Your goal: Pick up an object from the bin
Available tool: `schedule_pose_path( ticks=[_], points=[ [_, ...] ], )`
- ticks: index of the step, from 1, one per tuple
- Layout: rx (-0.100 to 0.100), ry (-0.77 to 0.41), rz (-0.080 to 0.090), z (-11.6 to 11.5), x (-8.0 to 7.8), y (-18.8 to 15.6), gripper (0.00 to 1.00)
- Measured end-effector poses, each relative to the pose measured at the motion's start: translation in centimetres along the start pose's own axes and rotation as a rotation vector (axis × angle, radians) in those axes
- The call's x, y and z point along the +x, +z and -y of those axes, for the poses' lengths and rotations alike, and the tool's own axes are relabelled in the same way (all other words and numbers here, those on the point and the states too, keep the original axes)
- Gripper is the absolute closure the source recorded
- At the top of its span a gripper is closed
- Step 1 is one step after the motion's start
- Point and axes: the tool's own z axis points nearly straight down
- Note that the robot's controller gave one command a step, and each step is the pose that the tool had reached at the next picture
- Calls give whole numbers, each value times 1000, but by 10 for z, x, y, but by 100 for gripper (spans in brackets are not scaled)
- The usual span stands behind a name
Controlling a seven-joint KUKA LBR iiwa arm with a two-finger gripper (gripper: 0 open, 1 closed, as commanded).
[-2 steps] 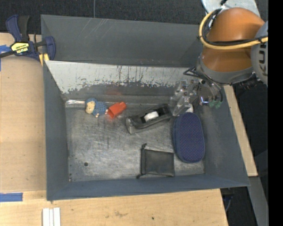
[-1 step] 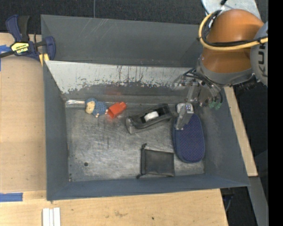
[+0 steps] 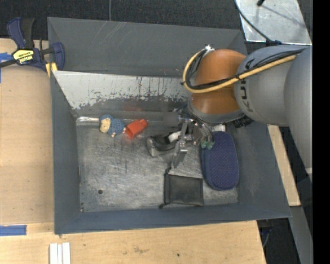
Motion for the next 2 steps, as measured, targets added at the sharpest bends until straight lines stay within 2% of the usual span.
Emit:
schedule_pose_path(
  ticks=[1, 2],
  points=[
    [1, 2, 11, 2, -3, -5, 100],
    [2, -150, 26, 1, 4, -5, 100]
  ],
)
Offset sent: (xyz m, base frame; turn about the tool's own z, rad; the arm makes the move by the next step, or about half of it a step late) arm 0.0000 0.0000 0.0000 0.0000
